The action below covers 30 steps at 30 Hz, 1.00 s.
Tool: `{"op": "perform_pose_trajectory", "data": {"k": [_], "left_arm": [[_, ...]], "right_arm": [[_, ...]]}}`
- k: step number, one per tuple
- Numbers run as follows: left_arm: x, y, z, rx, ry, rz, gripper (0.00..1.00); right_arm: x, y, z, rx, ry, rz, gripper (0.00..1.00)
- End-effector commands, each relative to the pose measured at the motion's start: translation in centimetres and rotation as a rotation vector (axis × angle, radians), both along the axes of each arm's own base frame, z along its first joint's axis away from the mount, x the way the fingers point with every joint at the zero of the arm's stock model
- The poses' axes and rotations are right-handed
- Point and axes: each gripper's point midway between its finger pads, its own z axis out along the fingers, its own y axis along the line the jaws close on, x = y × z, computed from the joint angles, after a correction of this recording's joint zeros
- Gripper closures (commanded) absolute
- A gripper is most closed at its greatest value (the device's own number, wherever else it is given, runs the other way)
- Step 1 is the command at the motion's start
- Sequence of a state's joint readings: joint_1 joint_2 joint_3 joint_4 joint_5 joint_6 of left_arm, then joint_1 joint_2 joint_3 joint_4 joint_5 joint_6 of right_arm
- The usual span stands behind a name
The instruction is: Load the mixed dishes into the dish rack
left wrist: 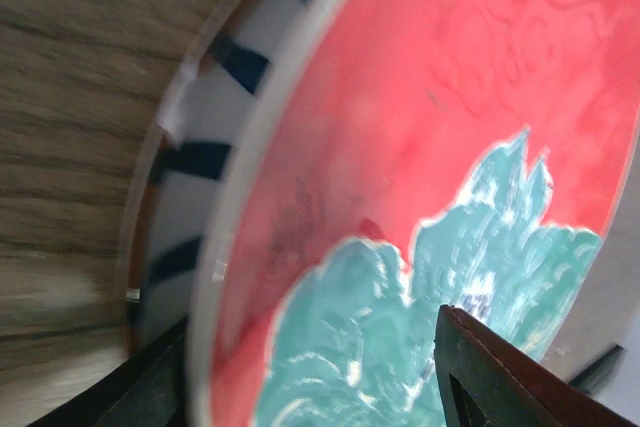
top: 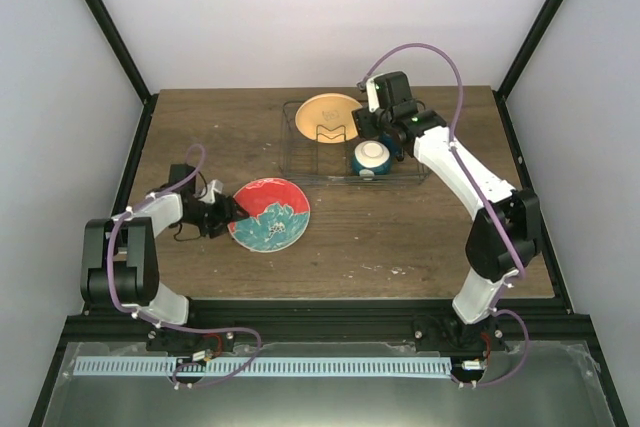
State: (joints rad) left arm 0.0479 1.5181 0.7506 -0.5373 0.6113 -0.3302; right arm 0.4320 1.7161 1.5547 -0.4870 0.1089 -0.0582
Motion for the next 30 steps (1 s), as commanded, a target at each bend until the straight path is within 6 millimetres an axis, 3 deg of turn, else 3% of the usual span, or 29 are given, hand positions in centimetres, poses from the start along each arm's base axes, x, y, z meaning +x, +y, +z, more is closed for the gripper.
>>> {"op": "perform_pose_trajectory", "data": {"k": [1, 9, 21, 24, 30], "left_arm": [[-0.8, -0.9, -1.2, -0.057, -0.016, -0.029, 0.4], [-0.9, -1.4, -2.5, -0.1, -0.008, -0.012, 0.49], [-0.8, -1.5, -3.1, -0.104, 0.013, -0.023, 0.95], [-0.6, -1.6, -2.7, -0.109, -0.002, -0.034, 1.0], [-1.2, -2.3, -0.7, -0.147, -0.012, -0.092, 1.0]], "right_arm": [[0.1, 0.8, -0.3, -0.019, 0.002, 0.013, 0.29], [0.3, 1.4, -1.6, -0.064, 0.028, 0.028, 0.28], [0.2, 2.1, -2.6, -0.077, 0.05, 0.036, 0.27], [-0.4, 2.7, -2.0, -0.04, 0.06, 0.061, 0.25], [-1.3, 3.2, -1.4, -0.005, 0.082, 0.095, 0.23]]}}
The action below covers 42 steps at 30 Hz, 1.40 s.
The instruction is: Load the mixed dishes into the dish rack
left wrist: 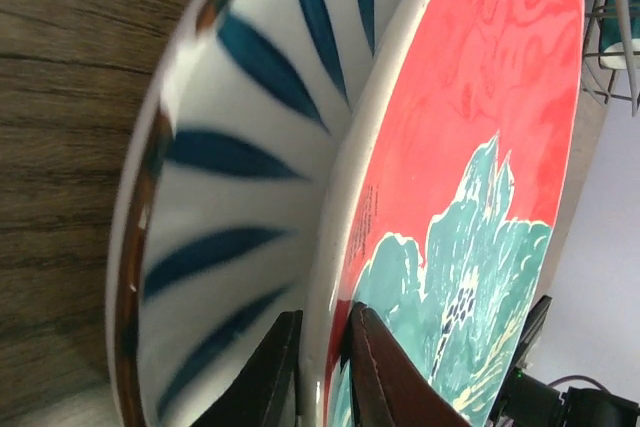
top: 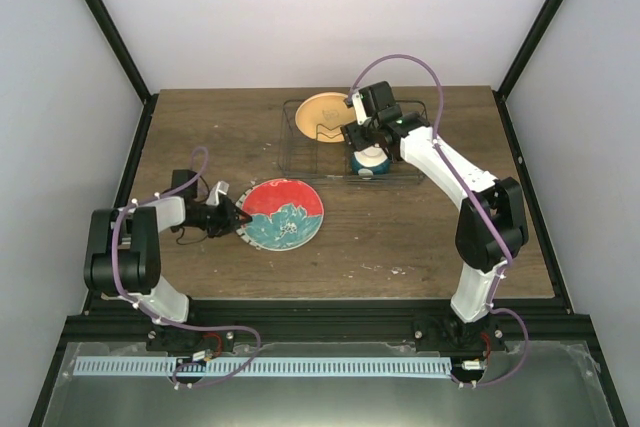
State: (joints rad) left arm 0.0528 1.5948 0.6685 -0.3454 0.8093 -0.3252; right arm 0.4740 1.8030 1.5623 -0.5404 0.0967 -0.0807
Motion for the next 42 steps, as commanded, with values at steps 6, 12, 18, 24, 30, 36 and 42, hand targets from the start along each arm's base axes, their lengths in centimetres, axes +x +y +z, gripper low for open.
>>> {"op": "perform_pose_trajectory", "data": {"k": [6, 12, 18, 24, 30, 36, 42], "left_arm": [[-2.2, -0.9, 3.2, -0.019, 0.019, -0.072, 1.0], [-3.4, -2.3, 6.3, -0.045, -0.017, -0.147, 1.0], [-5.1, -3.7, 9.2, -0.121, -0.049, -0.224, 1.0], [-5.1, -4.9, 12.1, -0.189, -0.15, -0.259, 1.0], [-3.6, -4.9, 14.7, -0.175, -0.267, -0.268, 1.0], [0.4, -4.9, 18.3, -0.149, -0.39, -0.251, 1.0], [3.5, -5.2, 20.8, -0.143, -0.454, -0.259, 1.0]], "right_arm": [[-1.2, 1.2, 3.6, 0.069, -0.001, 0.048, 0.22], [-2.1, 2.5, 3.7, 0.133, 0.051, 0.098, 0.14], [-3.7, 4.9, 3.5, 0.296, 0.194, 0.178, 0.09], [-4.9, 5.5, 4.7, 0.545, 0.332, 0.262, 0.08], [-7.4, 6.1, 4.6, 0.636, 0.461, 0.367, 0.1], [-9.7, 5.6, 2.0, 0.622, 0.539, 0.398, 0.1], [-10.6, 5.6, 1.3, 0.649, 0.486, 0.444, 0.07]]}}
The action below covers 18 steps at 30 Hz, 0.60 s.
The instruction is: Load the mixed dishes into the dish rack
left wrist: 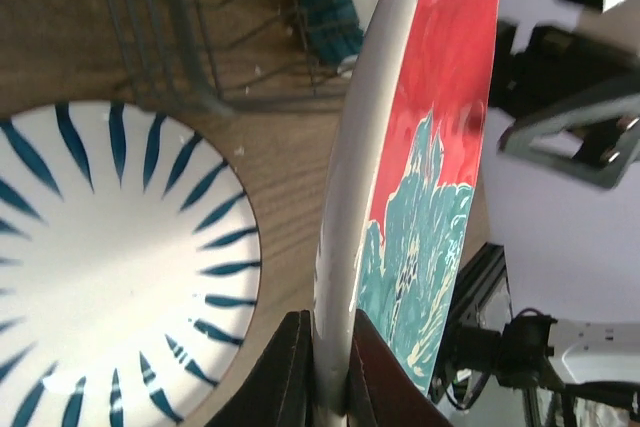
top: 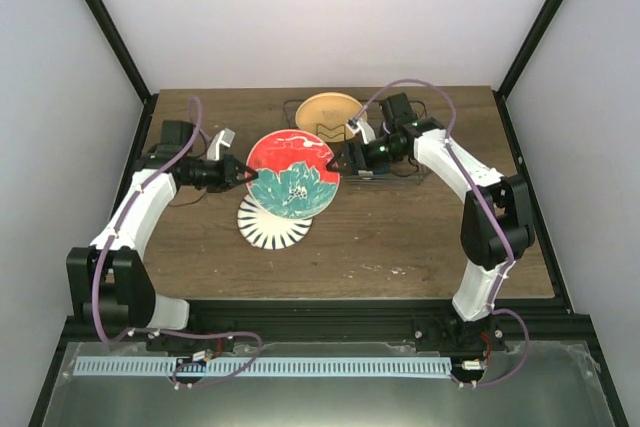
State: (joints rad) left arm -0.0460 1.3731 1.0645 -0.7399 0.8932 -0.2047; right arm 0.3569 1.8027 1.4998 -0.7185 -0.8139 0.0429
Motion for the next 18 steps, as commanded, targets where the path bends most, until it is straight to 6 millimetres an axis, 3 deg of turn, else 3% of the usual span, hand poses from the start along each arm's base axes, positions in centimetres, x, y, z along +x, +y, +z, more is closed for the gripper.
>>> {"op": "perform_pose_trajectory", "data": {"k": [1, 18], "left_arm": [[1.7, -1.4, 4.5, -0.1, -0.133, -0.069, 1.0], [3.3, -3.3, 5.2, -0.156, -0.16, -0.103, 1.0]], "right_arm": [[-0.9, 0.4, 1.8, 0.07, -0.083, 0.041, 0.07], [-0.9, 3.9, 1.9, 0.351, 0.001, 0.188, 0.14]]}}
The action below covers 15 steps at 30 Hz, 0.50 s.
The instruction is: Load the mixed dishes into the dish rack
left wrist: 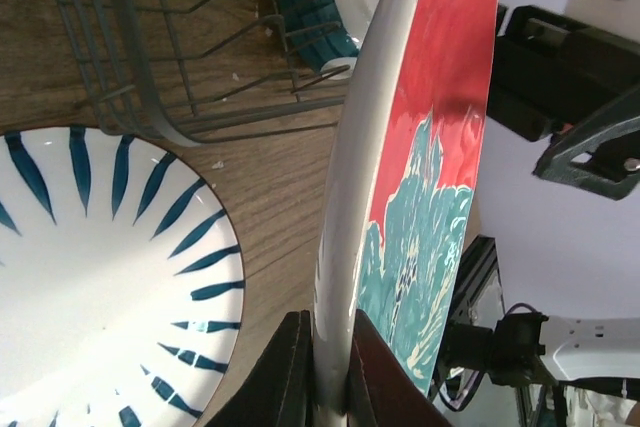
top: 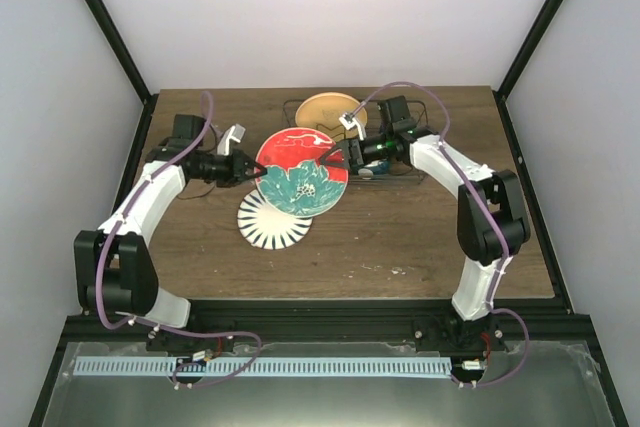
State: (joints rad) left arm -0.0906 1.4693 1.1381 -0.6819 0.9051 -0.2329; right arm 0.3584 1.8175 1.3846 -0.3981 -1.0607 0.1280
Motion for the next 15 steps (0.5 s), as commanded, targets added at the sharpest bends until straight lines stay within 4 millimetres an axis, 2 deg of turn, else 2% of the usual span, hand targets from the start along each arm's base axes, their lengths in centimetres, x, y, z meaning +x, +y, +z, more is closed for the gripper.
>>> {"op": "perform_pose_trajectory", "data": {"k": [1, 9, 12, 15], "left_arm": [[1.3, -1.7, 5.1, -0.142, -0.151, -0.066, 1.0], [2.6, -2.4, 5.4, -0.171, -0.176, -0.058, 1.0], [2.8, -2.7, 5.3, -0.178, -0.177, -0.058, 1.0], [2.9, -2.7, 4.7, -0.172, -0.167, -0.056, 1.0]], "right_arm": [[-0.5, 1.4, 0.5, 0.099, 0.033, 0.096, 0.16], [-0.7, 2.5, 0.6, 0.14, 0.052, 0.18, 0.25], [-0.7, 2.7, 1.0, 0.166, 0.05, 0.204, 0.35], [-0.7, 2.8, 1.5, 0.188, 0.052, 0.223, 0.51]]}}
